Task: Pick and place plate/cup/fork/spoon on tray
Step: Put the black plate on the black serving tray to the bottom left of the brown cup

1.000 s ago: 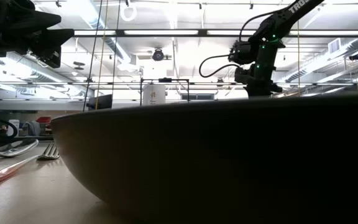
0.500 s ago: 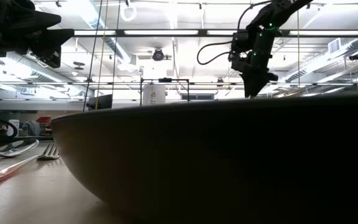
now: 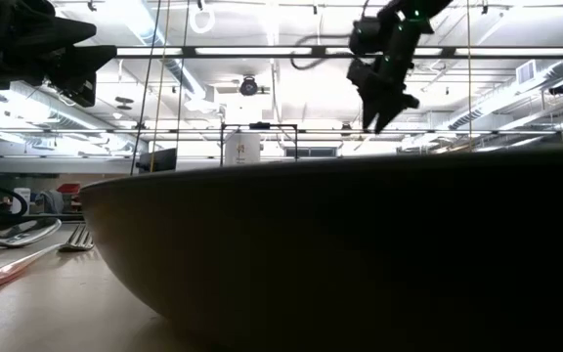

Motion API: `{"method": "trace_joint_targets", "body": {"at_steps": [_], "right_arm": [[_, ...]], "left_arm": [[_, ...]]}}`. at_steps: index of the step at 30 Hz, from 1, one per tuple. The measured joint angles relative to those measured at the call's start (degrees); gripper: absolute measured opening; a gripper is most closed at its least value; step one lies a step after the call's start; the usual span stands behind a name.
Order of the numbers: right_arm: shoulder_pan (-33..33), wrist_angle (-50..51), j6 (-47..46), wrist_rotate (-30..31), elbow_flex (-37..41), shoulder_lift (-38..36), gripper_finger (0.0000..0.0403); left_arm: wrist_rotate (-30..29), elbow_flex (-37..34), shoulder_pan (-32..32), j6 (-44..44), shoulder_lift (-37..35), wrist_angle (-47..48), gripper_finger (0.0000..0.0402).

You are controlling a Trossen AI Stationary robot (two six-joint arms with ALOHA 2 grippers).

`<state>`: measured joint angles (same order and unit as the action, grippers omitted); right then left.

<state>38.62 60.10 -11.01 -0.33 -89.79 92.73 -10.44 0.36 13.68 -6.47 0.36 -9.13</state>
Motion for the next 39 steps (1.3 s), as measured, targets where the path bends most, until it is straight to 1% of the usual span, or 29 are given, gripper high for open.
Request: {"method": "trace_joint_targets", "body": {"at_steps": [9, 12, 15, 22, 25, 29, 39], "right_arm": [[-10.1, -0.3, -3.1, 0.9, -0.9, 0.0, 0.019], [-13.5, -0.7, -5.0, 2.4, -0.9, 0.0, 0.019], [-17.0, -1.6, -6.0, 3.8, -0.9, 0.0, 0.019], [-23.6, -5.5, -8.6, 3.9, -0.9, 0.0, 0.0189], [-25.4, -6.7, -9.0, 4.3, -0.9, 0.0, 0.0189], [-27.0, -6.9, -9.0, 6.7, -0.9, 0.0, 0.0189], [-27.4, -6.9, -10.0, 6.7, -0.9, 0.0, 0.0189]], "left_arm": [[0.0, 0.0, 0.0, 0.0, 0.0, 0.0, 0.0174], [0.0, 0.0, 0.0, 0.0, 0.0, 0.0, 0.0174], [0.0, 0.0, 0.0, 0.0, 0.0, 0.0, 0.0174], [0.0, 0.0, 0.0, 0.0, 0.0, 0.0, 0.0174], [0.0, 0.0, 0.0, 0.0, 0.0, 0.0, 0.0174], [0.0, 0.0, 0.0, 0.0, 0.0, 0.0, 0.0174], [0.0, 0.0, 0.0, 0.0, 0.0, 0.0, 0.0174]]}}
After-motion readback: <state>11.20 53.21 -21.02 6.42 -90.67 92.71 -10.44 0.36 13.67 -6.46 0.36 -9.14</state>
